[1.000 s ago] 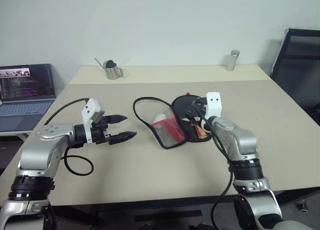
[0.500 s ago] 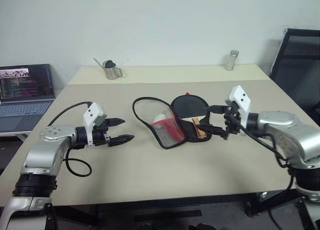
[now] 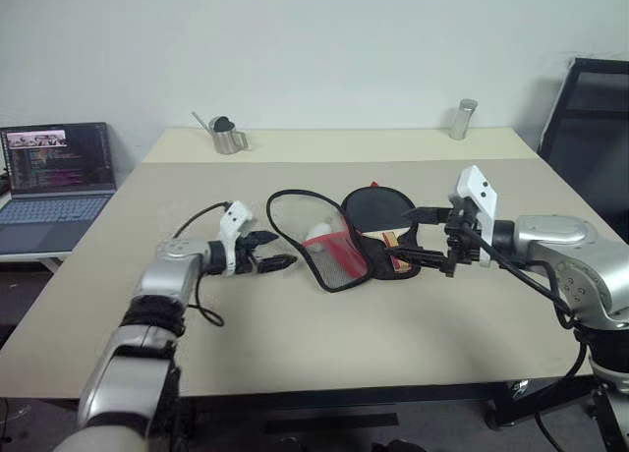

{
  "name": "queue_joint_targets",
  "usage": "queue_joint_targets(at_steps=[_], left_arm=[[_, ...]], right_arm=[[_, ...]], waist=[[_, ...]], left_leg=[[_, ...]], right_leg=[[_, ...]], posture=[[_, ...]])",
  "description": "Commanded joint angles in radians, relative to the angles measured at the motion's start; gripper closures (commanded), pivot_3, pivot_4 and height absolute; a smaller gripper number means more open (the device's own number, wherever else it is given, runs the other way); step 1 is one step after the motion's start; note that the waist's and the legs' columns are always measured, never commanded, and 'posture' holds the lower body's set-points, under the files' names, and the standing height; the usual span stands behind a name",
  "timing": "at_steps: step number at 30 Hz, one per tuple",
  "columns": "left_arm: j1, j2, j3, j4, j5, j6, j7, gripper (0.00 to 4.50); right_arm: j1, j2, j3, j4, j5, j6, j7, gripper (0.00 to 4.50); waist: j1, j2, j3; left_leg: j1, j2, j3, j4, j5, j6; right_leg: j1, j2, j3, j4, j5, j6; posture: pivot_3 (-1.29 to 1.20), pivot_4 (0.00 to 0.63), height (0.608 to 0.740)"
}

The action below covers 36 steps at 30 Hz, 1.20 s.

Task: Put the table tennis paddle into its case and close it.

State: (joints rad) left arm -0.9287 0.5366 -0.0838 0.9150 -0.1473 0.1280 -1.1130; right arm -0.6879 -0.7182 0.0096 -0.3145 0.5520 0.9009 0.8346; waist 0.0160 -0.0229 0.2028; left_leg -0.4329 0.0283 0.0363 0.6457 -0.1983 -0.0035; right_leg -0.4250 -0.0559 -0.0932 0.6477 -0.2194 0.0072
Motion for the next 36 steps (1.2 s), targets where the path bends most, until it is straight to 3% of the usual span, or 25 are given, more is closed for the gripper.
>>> queue_joint_targets(at_steps=[1, 12, 18, 36], left_arm=[[-0.089, -0.025, -0.018, 0.127, 0.067, -0.104, 0.012, 0.0], [-0.283, -0.092, -0.027, 0.265, 0.155, -0.281, -0.042, 0.0], [-0.402, -0.194, -0.012, 0.281, 0.154, -0.311, -0.063, 0.0], [-0.441, -0.399, -0.003, 0.416, 0.253, -0.34, 0.297, 0.0]], right_arm=[[-0.025, -0.002, -0.047, -0.027, 0.014, -0.006, -0.024, 0.05], [0.038, -0.048, -0.114, -0.097, 0.06, 0.05, -0.066, 0.05], [0.066, -0.1, -0.152, -0.084, 0.072, 0.076, -0.08, 0.05], [0.103, -0.126, -0.164, -0.056, 0.054, 0.124, -0.156, 0.05]], waist=[[-0.001, 0.0, 0.0], [0.004, -0.001, 0.001], [0.008, -0.003, 0.001], [0.002, -0.003, 0.002]], left_leg=[[0.0, 0.0, 0.001, 0.0, 0.0, 0.0], [0.0, 0.001, 0.0, 0.0, 0.0, 0.0], [-0.001, 0.0, -0.001, 0.001, 0.0, 0.0], [-0.001, 0.0, -0.001, 0.0, 0.0, 0.0]], right_leg=[[0.0, 0.0, 0.0, 0.0, 0.0, 0.0], [0.0, 0.0, -0.001, 0.0, 0.0, 0.0], [0.0, 0.0, -0.001, 0.0, 0.0, 0.0], [0.0, 0.0, 0.0, 0.0, 0.0, 0.0]], posture=[[0.0, 0.15, 0.74], [0.0, 0.15, 0.74], [0.0, 0.15, 0.74], [0.0, 0.15, 0.74]])
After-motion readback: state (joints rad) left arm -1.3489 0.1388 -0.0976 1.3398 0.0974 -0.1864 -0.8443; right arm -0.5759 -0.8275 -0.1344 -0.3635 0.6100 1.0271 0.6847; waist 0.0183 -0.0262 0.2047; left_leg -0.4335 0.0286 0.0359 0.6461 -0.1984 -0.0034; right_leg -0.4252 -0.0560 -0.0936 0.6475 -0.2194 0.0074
